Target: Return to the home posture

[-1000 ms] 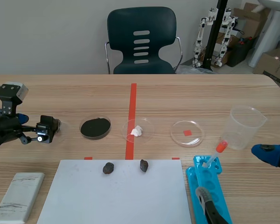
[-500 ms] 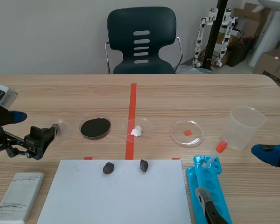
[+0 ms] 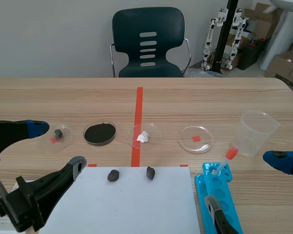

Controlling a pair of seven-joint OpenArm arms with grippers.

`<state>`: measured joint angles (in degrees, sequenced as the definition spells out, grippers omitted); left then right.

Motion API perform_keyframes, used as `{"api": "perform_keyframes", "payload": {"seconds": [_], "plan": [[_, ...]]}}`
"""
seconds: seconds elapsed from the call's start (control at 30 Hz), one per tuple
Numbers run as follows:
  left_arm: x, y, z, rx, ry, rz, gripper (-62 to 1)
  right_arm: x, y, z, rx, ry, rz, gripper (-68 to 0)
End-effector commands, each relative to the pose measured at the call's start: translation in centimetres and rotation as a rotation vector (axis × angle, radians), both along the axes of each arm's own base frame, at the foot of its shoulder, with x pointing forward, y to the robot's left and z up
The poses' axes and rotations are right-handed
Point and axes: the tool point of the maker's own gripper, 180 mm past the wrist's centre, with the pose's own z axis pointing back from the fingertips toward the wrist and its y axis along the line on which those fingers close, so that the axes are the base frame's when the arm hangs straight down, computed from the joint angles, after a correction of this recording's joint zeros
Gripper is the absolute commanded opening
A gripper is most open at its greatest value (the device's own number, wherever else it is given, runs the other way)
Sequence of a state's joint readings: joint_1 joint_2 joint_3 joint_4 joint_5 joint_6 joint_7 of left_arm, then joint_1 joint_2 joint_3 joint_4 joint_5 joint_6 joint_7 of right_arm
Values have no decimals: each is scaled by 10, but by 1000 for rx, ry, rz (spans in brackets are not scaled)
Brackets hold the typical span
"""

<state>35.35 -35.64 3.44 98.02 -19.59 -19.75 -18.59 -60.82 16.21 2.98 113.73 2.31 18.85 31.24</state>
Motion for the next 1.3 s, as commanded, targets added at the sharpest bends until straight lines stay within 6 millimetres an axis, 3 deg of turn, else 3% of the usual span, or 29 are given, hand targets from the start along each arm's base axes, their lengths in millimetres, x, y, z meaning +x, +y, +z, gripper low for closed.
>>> {"api": "perform_keyframes", "payload": {"seconds": [0.0, 0.2, 0.4, 0.73, 1.27], "plan": [[-4, 3, 4, -28, -3, 17, 14, 3, -1, 7, 8, -26, 0, -52], [-37, -4, 15, -52, -7, -12, 14, 3, -1, 7, 8, -26, 0, -52], [-56, 0, 5, 52, 7, -25, 14, 3, -1, 7, 8, -26, 0, -52], [-62, 9, 22, 0, -66, 20, 14, 3, -1, 7, 8, -26, 0, -52], [-62, 9, 21, 4, -60, 22, 14, 3, -1, 7, 8, -26, 0, -52]]}}
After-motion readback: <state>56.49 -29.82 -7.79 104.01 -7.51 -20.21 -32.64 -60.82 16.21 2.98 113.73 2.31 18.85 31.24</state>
